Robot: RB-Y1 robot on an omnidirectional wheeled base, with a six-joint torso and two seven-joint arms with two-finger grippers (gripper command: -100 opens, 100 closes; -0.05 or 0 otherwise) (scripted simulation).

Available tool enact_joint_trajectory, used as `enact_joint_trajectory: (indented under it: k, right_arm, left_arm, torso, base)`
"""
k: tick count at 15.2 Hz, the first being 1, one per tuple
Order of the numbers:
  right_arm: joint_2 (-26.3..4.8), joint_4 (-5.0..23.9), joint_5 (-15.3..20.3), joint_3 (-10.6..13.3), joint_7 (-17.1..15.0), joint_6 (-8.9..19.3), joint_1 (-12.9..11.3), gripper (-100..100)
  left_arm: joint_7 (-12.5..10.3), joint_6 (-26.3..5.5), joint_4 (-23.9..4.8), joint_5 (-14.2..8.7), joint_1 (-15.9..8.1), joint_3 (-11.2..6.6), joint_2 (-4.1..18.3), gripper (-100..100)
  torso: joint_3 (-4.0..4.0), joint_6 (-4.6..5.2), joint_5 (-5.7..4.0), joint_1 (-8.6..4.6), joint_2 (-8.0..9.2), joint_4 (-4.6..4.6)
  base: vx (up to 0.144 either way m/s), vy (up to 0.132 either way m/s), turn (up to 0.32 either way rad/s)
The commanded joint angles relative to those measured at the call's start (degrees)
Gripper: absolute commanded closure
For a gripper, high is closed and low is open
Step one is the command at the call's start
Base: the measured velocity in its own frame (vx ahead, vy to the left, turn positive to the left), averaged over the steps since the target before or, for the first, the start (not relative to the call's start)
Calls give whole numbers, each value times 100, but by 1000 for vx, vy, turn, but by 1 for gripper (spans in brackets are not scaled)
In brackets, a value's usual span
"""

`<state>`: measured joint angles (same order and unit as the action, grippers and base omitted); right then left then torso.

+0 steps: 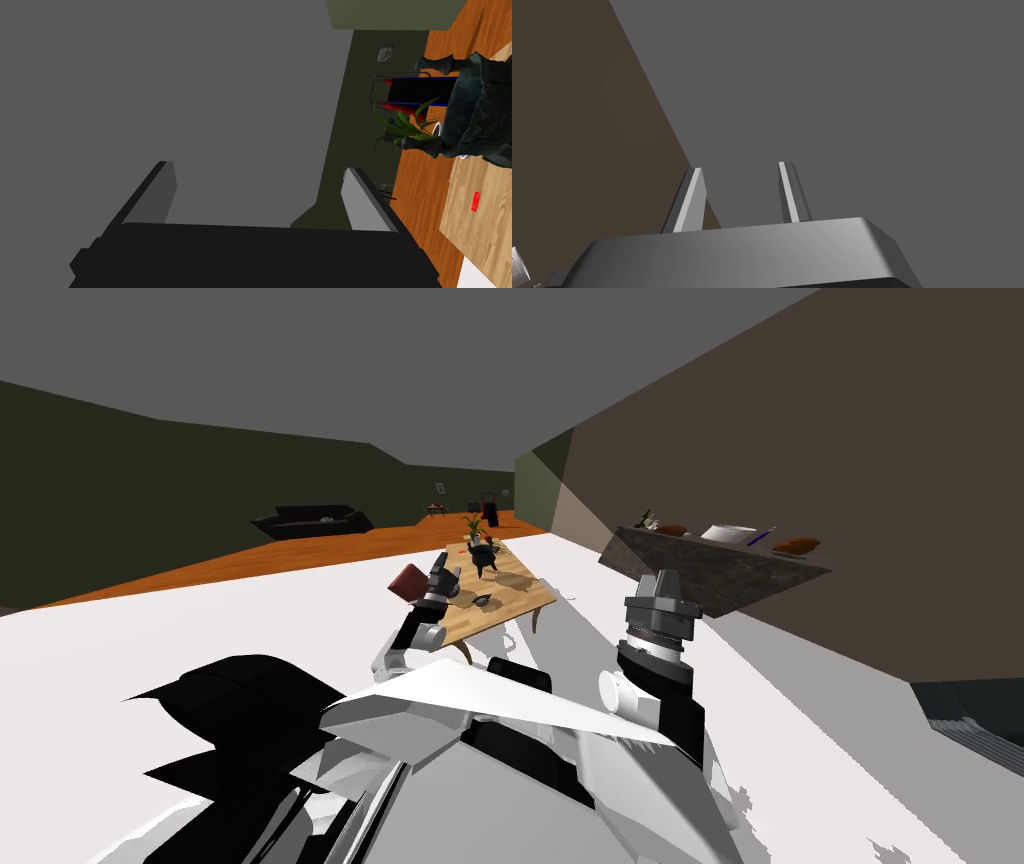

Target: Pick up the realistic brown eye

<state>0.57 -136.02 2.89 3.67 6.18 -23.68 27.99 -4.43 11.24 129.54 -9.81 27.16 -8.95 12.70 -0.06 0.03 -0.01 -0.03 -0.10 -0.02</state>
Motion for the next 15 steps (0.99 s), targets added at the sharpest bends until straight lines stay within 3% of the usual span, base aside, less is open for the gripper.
enact_joint_trajectory:
  k: [1, 2, 4, 5, 7, 8, 10, 11, 14, 15]
  right_arm:
    - [0, 0, 0, 0, 0, 0, 0, 0]
    - [0, 0, 0, 0, 0, 0, 0, 0]
    - [0, 0, 0, 0, 0, 0, 0, 0]
    - [0, 0, 0, -1, 0, 0, 1, 0]
    - [0, 0, 0, 0, 0, 0, 0, 0]
    - [0, 0, 0, 0, 0, 0, 1, 0]
    - [0, 0, 0, 0, 0, 0, 0, 0]
    - [0, 0, 0, 0, 0, 0, 1, 0]
    - [0, 0, 0, 0, 0, 0, 1, 0]
    - [0, 0, 0, -1, 0, 0, 1, 0]
  left_arm:
    - [-86, -277, -98, -38, 23, -125, 50, -100]
    - [-178, -439, -187, -78, 30, -289, 84, -100]
    - [-178, -612, -187, -78, 30, -289, 84, -100]
    - [-272, -799, -279, -119, 36, -458, 111, -100]
    - [-272, -956, -279, -119, 36, -458, 111, -100]
    - [-370, -1114, -372, -161, 43, -632, 131, -100]
    - [-370, -1310, -372, -161, 43, -632, 131, -100]
    - [-469, -1480, -468, -203, 51, -809, 145, -100]
    - [-469, -1671, -468, -203, 51, -809, 145, -100]
    - [-570, -1880, -565, -247, 58, -989, 153, -100]
  torso:
    - [0, 0, 0, 0, 0, 0]
    - [0, -2, 0, 0, 0, 0]
    - [-1, -1, 0, 0, -2, -1]
    - [0, -5, 0, 2, 0, -1]
    - [-1, -1, 0, 0, -1, 0]
    - [0, -3, 0, 0, 1, 0]
    - [0, -1, 0, -1, 0, 0]
    - [0, -4, 0, 0, 1, 0]
    - [0, -4, 0, 0, 1, 0]
    - [2, -5, 0, 0, 3, 0]
  base:
    - [22, -8, -177]
    - [27, -11, -258]
    - [25, -4, -119]
    - [23, -9, -128]
    - [20, -7, -132]
    - [21, -8, -206]
    - [22, -4, -134]
    - [23, -7, -150]
    - [19, -3, -92]
    - [16, -7, -144]
